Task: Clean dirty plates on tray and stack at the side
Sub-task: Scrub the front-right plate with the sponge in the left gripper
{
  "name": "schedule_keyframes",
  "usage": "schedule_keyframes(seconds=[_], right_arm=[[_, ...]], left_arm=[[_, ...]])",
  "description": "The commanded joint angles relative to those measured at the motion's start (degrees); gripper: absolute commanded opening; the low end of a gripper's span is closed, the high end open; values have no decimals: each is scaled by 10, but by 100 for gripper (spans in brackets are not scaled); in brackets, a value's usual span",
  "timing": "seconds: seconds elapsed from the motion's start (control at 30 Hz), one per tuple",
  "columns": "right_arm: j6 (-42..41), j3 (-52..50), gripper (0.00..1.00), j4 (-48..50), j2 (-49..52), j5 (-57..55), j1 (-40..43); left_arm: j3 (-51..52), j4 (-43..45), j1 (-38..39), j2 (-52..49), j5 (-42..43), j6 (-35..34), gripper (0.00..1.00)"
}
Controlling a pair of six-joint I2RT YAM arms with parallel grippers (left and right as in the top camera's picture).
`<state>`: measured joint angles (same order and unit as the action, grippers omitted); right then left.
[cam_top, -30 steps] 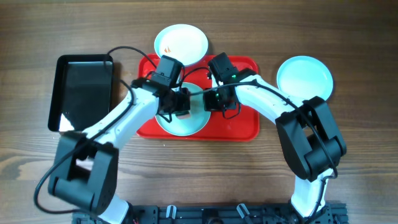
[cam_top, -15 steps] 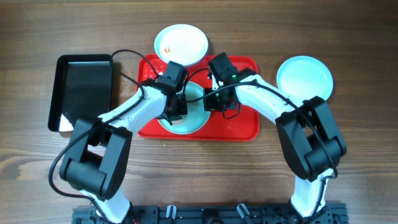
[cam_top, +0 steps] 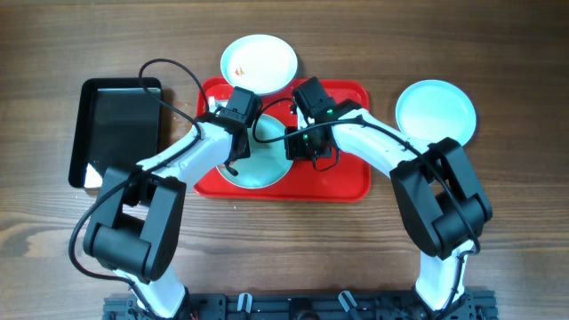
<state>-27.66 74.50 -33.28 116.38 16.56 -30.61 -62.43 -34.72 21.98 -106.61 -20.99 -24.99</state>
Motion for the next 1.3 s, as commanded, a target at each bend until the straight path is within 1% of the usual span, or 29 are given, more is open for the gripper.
schedule_keyframes(seconds=[0.0, 0.13, 0.23, 0.27, 0.3, 0.37, 0.4, 0.43, 0.5, 0.53, 0.6, 0.7, 0.83, 0.97, 1.13, 1.17, 1.23, 1.27], right_arm=[[7, -26, 4, -30, 28, -83, 16], [7, -26, 4, -30, 28, -83, 16], [7, -26, 4, -30, 28, -82, 16], [7, -26, 4, -30, 28, -82, 16], [6, -26, 4, -30, 28, -82, 16], [7, -26, 4, -30, 28, -82, 16], [7, -26, 4, -30, 28, -82, 16], [7, -26, 4, -30, 28, -82, 16], [7, -26, 4, -30, 28, -82, 16], [7, -26, 4, -30, 28, -82, 16], [7, -26, 4, -30, 28, -82, 16], [7, -26, 4, -30, 28, -82, 16], [7, -26, 4, -30, 28, -82, 16], [7, -26, 4, -30, 28, -83, 16], [7, -26, 4, -30, 28, -82, 16], [7, -26, 4, -30, 28, -82, 16], [7, -26, 4, -31, 28, -82, 16], [7, -26, 4, -30, 28, -82, 16]], left_arm=[[-7, -6, -38, 30, -126, -10, 4], [-7, -2, -38, 89, -93, -10, 4], [-7, -4, -38, 106, -29, -10, 4], [-7, -7, -38, 106, 4, -10, 4], [-7, -11, -38, 106, 61, -10, 4], [-7, -11, -38, 106, 141, -10, 4], [-7, -11, -38, 106, 218, -9, 4], [-7, -13, -38, 106, 273, -7, 4], [-7, -30, -37, 106, 351, -8, 4], [-5, -43, -33, 106, 367, -8, 4], [0, -54, -23, 103, 366, -8, 4], [30, -27, -14, 93, 340, -8, 4], [45, -24, -16, 66, 243, -8, 4], [45, -21, -16, 53, 165, -8, 4], [45, -2, -16, 25, 164, -7, 4], [45, 5, -17, 15, 146, -7, 4], [45, 10, -17, 10, 33, -8, 4], [45, 14, -17, 12, -44, -8, 4]])
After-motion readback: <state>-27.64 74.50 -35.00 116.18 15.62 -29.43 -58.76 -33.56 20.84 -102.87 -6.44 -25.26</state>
